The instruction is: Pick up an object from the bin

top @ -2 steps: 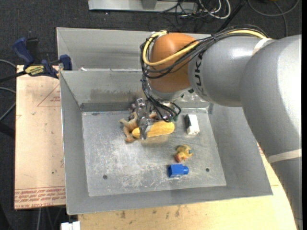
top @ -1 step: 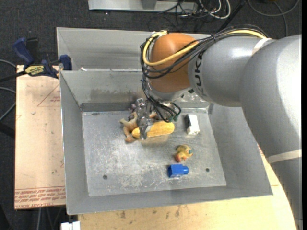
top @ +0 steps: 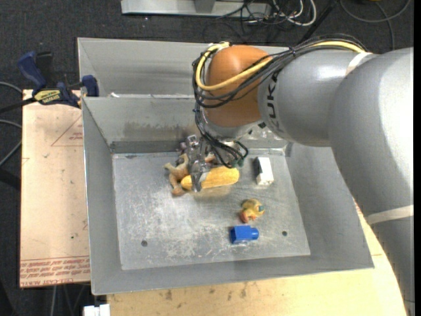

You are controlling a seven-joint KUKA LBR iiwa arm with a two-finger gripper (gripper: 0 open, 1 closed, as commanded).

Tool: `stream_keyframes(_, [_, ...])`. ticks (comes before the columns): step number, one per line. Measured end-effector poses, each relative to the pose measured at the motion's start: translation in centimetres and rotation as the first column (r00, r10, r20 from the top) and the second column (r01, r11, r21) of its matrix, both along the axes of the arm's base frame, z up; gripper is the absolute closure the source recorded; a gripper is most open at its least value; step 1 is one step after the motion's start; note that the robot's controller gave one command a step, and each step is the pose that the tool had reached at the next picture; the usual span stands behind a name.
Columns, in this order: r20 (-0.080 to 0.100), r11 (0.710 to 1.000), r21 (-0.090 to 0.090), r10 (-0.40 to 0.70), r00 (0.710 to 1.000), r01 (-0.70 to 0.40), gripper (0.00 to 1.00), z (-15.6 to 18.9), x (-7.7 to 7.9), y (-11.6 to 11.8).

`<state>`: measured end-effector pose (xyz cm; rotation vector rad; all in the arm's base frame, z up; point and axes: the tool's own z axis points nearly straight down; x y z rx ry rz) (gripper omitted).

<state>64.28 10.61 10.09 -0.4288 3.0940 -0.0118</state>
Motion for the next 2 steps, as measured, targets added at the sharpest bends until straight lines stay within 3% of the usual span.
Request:
stream_keyframes(1, [-0.018,1.0,0.005,-0.008,1.0,0.008,1.0,3.3,-0.3,1.1])
stream_keyframes(2, [-0.018,1.0,0.007,-0.007,1.0,0.007,1.0,4.7,-0.2,1.3])
